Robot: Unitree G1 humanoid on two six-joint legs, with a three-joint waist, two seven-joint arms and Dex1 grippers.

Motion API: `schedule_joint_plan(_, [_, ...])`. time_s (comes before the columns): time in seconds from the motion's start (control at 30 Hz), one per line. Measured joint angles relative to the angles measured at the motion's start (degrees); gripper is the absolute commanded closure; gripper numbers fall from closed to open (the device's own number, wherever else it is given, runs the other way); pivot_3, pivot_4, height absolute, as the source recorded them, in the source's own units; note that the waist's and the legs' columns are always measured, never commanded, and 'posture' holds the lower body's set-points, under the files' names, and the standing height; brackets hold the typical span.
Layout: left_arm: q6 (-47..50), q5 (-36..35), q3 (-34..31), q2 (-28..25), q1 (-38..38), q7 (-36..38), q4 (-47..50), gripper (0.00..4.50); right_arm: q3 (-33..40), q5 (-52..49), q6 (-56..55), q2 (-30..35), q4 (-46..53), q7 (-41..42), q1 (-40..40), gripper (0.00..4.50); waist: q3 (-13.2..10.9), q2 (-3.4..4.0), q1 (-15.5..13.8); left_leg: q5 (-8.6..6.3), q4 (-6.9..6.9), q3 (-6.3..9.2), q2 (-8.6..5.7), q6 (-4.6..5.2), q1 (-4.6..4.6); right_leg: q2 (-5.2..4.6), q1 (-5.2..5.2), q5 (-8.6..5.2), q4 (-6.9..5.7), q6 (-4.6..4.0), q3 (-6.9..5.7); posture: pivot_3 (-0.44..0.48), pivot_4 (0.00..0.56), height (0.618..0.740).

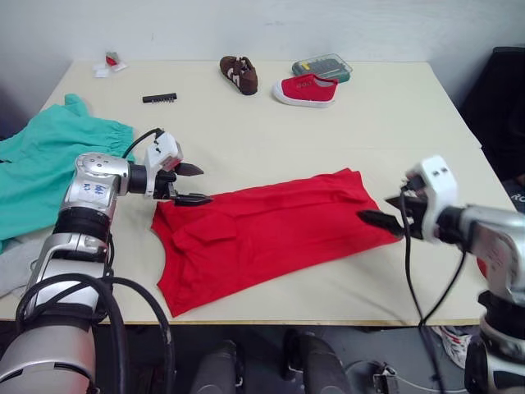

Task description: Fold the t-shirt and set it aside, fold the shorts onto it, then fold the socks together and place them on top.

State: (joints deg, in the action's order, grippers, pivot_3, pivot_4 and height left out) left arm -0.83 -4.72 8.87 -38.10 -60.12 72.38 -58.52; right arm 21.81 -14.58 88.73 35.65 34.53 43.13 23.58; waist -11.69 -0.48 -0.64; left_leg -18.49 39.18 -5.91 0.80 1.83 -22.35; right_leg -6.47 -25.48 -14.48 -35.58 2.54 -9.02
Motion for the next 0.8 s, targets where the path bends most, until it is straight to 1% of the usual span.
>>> schedule_joint_plan(0.07, [-2.64,1.86,0.43,0.61,-0.68,-0.09,-3.37,0.00,3.60,-0.86,2.52,-3.31,4.54,-2.51,-4.92,0.04,0.05,-0.10,-0.06,-0.03,-0.01,0.06,0.02,0.04,0.03,-0.02,0.02,0.00,0.05,0.00,-0.01,0.000,0.150,0.740])
schedule_joint_plan(0.13, [-4.90,4.16,0.95,1.39,-1.44,-1.04,-7.15,0.00,6.57,-2.35,3.47,-8.60,7.19,-5.95,-11.03,0.04,0.04,-0.11,-0.31,-0.04,-0.04,0.07,0.02,0.05,0.02,-0.04,-0.01,0.00,0.04,0.00,-0.01,0.000,0.150,0.740])
schedule_joint_plan(0.2, [-6.31,6.15,1.35,1.97,-2.01,-2.77,-9.64,0.00,7.84,-3.35,3.48,-11.83,7.78,-8.98,-13.41,0.04,0.04,-0.10,-0.21,-0.03,-0.03,-0.01,-0.01,0.08,0.03,-0.06,-0.05,0.03,-0.02,0.00,0.06,0.000,0.150,0.740])
schedule_joint_plan(0.27, [-7.98,8.00,1.56,2.57,-2.89,-4.56,-10.85,0.00,8.76,-4.39,3.47,-14.30,7.93,-12.24,-13.88,0.04,0.04,-0.11,-0.15,0.00,-0.03,-0.02,-0.01,0.12,0.03,-0.06,-0.04,0.12,-0.02,-0.01,0.06,0.000,0.150,0.740])
schedule_joint_plan(0.37, [-9.10,9.88,1.56,3.02,-4.17,-6.09,-12.27,0.64,10.54,-6.39,3.42,-19.03,7.96,-16.56,-13.74,0.00,0.05,-0.12,-0.13,0.01,-0.03,-0.01,-0.01,0.12,0.06,-0.05,-0.03,0.12,-0.06,-0.01,0.07,0.000,0.150,0.740])
schedule_joint_plan(0.5, [-9.81,11.39,1.27,3.31,-4.52,-6.74,-13.52,1.80,11.00,-8.38,3.17,-23.39,6.92,-21.35,-12.14,0.00,0.31,-0.50,0.57,0.01,-0.04,-0.02,-0.01,0.12,0.18,-0.04,0.04,0.12,-0.13,-0.01,0.09,0.000,0.150,0.740])
schedule_joint_plan(0.53, [-9.85,11.75,1.26,3.32,-4.57,-6.84,-13.86,2.17,10.66,-8.56,2.86,-24.55,5.94,-22.51,-11.19,0.00,0.43,-0.66,0.80,-0.04,-0.04,-0.04,-0.01,0.21,0.25,-0.04,0.07,0.12,-0.07,-0.01,0.11,0.000,0.150,0.740])
schedule_joint_plan(0.6, [-9.86,12.15,1.27,3.55,-4.58,-7.08,-13.98,2.73,9.82,-8.70,2.55,-25.53,4.69,-24.06,-10.04,0.00,0.58,-0.88,0.92,-0.12,-0.04,-0.05,0.01,0.38,0.30,-0.06,0.08,0.12,-0.06,-0.01,0.15,0.000,0.150,0.740])
schedule_joint_plan(0.63, [-9.87,12.27,1.25,3.61,-4.57,-7.11,-14.05,3.10,9.61,-8.75,2.52,-25.86,4.07,-24.69,-9.50,0.00,0.65,-0.99,0.92,-0.11,-0.04,-0.02,0.03,0.38,0.32,-0.07,0.08,0.12,-0.07,-0.02,0.15,0.000,0.150,0.740])
schedule_joint_plan(0.73, [-9.97,12.96,1.26,3.63,-4.52,-7.13,-14.08,4.04,8.72,-8.30,2.56,-27.00,0.95,-26.39,-6.48,0.63,0.78,-1.19,1.13,-0.09,-0.04,-0.04,0.08,0.36,0.37,-0.07,0.10,0.19,-0.08,-0.14,0.16,0.000,0.150,0.740])
schedule_joint_plan(0.77, [-10.09,13.10,1.26,3.64,-4.51,-7.13,-14.05,4.37,8.24,-8.01,2.54,-27.20,-0.12,-26.85,-5.29,0.95,0.79,-1.18,1.20,-0.08,-0.04,-0.05,0.08,0.36,0.38,-0.07,0.09,0.20,-0.09,-0.16,0.17,0.000,0.150,0.740])
schedule_joint_plan(0.8, [-10.13,13.14,1.21,3.59,-4.48,-7.14,-14.05,4.50,7.98,-7.74,2.54,-27.45,-1.24,-27.23,-4.24,1.25,0.79,-1.18,1.26,-0.08,-0.04,-0.04,0.09,0.35,0.39,-0.07,0.09,0.20,-0.10,-0.17,0.17,0.000,0.150,0.740])
